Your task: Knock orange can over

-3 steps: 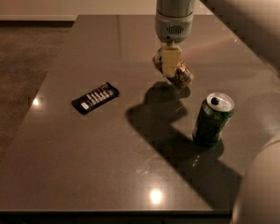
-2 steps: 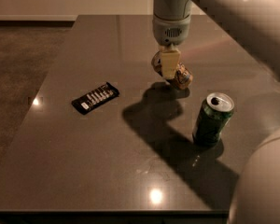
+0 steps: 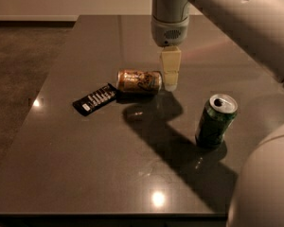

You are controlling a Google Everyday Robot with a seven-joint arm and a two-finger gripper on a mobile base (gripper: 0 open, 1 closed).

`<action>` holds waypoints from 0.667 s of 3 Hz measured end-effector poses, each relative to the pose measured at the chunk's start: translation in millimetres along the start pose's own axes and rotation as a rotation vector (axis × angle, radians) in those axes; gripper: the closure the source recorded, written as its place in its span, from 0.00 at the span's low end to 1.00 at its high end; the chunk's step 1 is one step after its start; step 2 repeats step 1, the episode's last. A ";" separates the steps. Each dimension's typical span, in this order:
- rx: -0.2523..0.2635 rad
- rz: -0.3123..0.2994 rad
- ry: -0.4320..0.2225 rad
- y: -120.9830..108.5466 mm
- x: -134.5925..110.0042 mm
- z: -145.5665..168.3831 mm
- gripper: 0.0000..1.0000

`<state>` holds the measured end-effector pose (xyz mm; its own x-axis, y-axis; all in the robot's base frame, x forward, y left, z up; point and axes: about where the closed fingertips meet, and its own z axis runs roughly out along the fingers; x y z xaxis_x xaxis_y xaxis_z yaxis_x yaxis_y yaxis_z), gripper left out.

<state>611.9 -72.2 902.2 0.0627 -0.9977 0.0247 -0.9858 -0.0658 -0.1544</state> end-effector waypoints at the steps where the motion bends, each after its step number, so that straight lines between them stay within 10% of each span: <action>1: 0.016 0.000 -0.008 -4.3 -2.2 1.2 0.00; 2: 0.016 0.000 -0.008 -4.3 -2.2 1.2 0.00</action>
Offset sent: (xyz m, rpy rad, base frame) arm 0.0000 0.0000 0.0000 0.0000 0.0000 0.0000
